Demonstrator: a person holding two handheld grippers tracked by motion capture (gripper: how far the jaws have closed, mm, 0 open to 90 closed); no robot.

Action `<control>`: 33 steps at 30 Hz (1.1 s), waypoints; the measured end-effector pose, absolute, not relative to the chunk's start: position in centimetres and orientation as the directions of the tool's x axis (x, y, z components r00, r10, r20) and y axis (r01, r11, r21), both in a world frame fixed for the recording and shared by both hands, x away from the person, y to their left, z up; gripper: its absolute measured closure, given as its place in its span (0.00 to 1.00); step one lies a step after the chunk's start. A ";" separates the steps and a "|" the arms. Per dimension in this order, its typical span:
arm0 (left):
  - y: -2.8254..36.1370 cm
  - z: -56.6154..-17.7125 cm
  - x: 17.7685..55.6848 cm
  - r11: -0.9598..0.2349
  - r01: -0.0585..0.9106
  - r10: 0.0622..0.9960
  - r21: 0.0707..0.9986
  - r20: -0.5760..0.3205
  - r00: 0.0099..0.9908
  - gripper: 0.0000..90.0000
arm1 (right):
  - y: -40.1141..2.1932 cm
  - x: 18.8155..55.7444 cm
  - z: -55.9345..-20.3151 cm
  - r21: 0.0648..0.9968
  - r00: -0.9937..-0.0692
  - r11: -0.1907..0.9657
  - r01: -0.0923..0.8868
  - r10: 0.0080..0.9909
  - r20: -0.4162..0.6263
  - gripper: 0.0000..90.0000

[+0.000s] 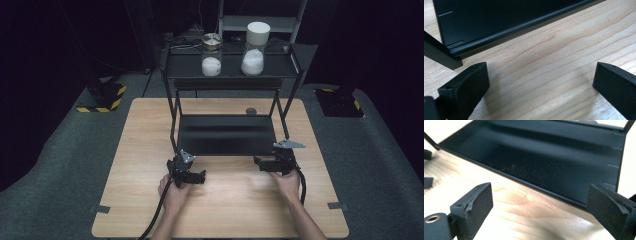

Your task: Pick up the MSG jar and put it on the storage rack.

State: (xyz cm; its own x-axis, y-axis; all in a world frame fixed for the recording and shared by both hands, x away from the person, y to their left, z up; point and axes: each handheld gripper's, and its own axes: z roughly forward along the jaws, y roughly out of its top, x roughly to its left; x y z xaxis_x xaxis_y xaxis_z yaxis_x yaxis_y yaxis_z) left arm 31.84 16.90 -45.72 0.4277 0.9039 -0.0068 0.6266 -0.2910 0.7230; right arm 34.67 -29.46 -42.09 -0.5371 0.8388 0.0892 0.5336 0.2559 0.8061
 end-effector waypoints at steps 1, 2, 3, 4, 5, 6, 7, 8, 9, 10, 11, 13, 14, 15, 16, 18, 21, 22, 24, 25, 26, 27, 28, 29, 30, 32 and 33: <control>16.9 -45.7 31.8 -0.291 0.627 0.904 0.723 -0.007 0.428 0.01 | -29.4 34.7 -42.2 0.804 -0.535 0.257 0.536 0.840 0.088 0.07; 16.9 -45.7 31.8 -0.291 0.626 0.904 0.723 -0.007 0.428 0.01 | -29.4 34.6 -42.4 0.801 -0.532 0.259 0.540 0.842 0.086 0.07; 16.9 -45.7 31.8 -0.291 0.626 0.904 0.723 -0.007 0.428 0.01 | -29.4 34.6 -42.4 0.799 -0.531 0.260 0.542 0.843 0.085 0.07; 16.9 -45.7 31.8 -0.291 0.627 0.904 0.723 -0.007 0.428 0.01 | -29.4 34.6 -42.6 0.797 -0.529 0.261 0.545 0.845 0.085 0.07; 16.9 -45.7 31.8 -0.291 0.627 0.904 0.723 -0.007 0.428 0.01 | -29.3 34.6 -42.7 0.796 -0.527 0.262 0.546 0.846 0.083 0.07; 16.9 -45.7 31.8 -0.291 0.626 0.904 0.723 -0.007 0.428 0.01 | -29.3 34.6 -42.8 0.794 -0.526 0.265 0.547 0.847 0.080 0.07; 16.9 -45.7 31.8 -0.291 0.626 0.904 0.723 -0.007 0.428 0.01 | -29.2 34.6 -42.9 0.791 -0.524 0.266 0.551 0.848 0.080 0.07; 16.9 -45.7 31.8 -0.291 0.627 0.904 0.723 -0.007 0.428 0.01 | -29.2 34.6 -43.0 0.790 -0.523 0.267 0.552 0.849 0.078 0.07; 16.9 -45.7 31.8 -0.291 0.627 0.904 0.723 -0.007 0.428 0.01 | -29.1 34.6 -43.1 0.788 -0.521 0.271 0.553 0.850 0.074 0.07; 16.9 -45.7 31.8 -0.291 0.627 0.904 0.723 -0.007 0.428 0.01 | -29.0 34.6 -43.2 0.786 -0.521 0.274 0.554 0.851 0.070 0.07; 16.9 -45.7 31.8 -0.291 0.626 0.904 0.723 -0.007 0.428 0.01 | -29.0 34.6 -43.2 0.785 -0.521 0.277 0.554 0.851 0.068 0.07; 16.9 -45.7 31.8 -0.291 0.627 0.904 0.723 -0.007 0.428 0.01 | -28.9 34.6 -43.4 0.780 -0.519 0.283 0.558 0.853 0.061 0.07; 16.9 -45.7 31.8 -0.291 0.626 0.904 0.723 -0.007 0.428 0.01 | -28.8 34.6 -43.5 0.779 -0.517 0.285 0.558 0.854 0.058 0.07; 16.9 -45.7 31.8 -0.291 0.627 0.904 0.723 -0.007 0.428 0.01 | -28.7 34.6 -43.6 0.776 -0.514 0.288 0.562 0.856 0.055 0.07; 16.9 -45.7 31.8 -0.291 0.627 0.904 0.723 -0.007 0.428 0.01 | -28.6 34.6 -43.7 0.773 -0.513 0.291 0.563 0.857 0.051 0.07; 16.9 -45.7 31.8 -0.291 0.626 0.904 0.723 -0.007 0.428 0.01 | -28.4 34.7 -43.8 0.767 -0.511 0.297 0.568 0.858 0.046 0.07; 16.9 -45.7 31.8 -0.291 0.627 0.904 0.723 -0.007 0.428 0.01 | -28.1 34.7 -44.0 0.759 -0.511 0.310 0.572 0.859 0.035 0.07; 16.9 -45.7 31.8 -0.291 0.627 0.904 0.723 -0.007 0.428 0.01 | -28.0 34.7 -44.2 0.757 -0.514 0.315 0.573 0.857 0.032 0.06; 16.9 -45.7 31.8 -0.291 0.627 0.904 0.723 -0.007 0.428 0.01 | -27.7 34.7 -44.3 0.747 -0.511 0.328 0.579 0.859 0.019 0.06; 16.9 -45.7 31.8 -0.291 0.627 0.904 0.723 -0.007 0.428 0.01 | -27.6 34.7 -44.4 0.742 -0.511 0.332 0.582 0.860 0.017 0.06; 16.9 -45.7 31.8 -0.291 0.627 0.904 0.723 -0.007 0.428 0.01 | -27.5 34.8 -44.6 0.736 -0.509 0.335 0.587 0.861 0.014 0.06; 16.9 -45.7 31.8 -0.291 0.626 0.904 0.723 -0.006 0.427 0.01 | -27.3 34.8 -44.8 0.729 -0.508 0.341 0.594 0.861 0.011 0.05; 16.9 -45.7 31.8 -0.292 0.626 0.904 0.723 -0.006 0.427 0.01 | -26.8 34.5 -45.1 0.730 -0.508 0.366 0.578 0.861 -0.029 0.06; 16.9 -45.7 31.8 -0.291 0.626 0.904 0.723 -0.006 0.427 0.01 | -26.8 34.5 -45.1 0.729 -0.510 0.365 0.579 0.860 -0.026 0.06; 16.9 -45.7 31.8 -0.291 0.626 0.904 0.723 -0.006 0.427 0.01 | -26.7 34.5 -45.1 0.729 -0.508 0.364 0.580 0.861 -0.026 0.05; 16.9 -45.7 31.8 -0.291 0.626 0.904 0.723 -0.006 0.427 0.01 | -26.7 34.5 -45.1 0.729 -0.508 0.365 0.580 0.861 -0.026 0.05; 16.9 -45.7 31.8 -0.291 0.626 0.904 0.723 -0.006 0.427 0.01 | -26.7 34.5 -45.1 0.729 -0.509 0.365 0.579 0.861 -0.026 0.05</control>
State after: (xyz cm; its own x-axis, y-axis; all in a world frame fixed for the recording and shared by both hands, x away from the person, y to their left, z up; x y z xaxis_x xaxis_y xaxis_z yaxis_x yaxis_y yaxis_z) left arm 31.83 16.88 -45.72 0.4270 0.9042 -0.0058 0.6265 -0.2912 0.7230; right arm 34.47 -26.74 -45.13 -0.5085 0.8607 -0.0263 0.5795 0.3646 0.7289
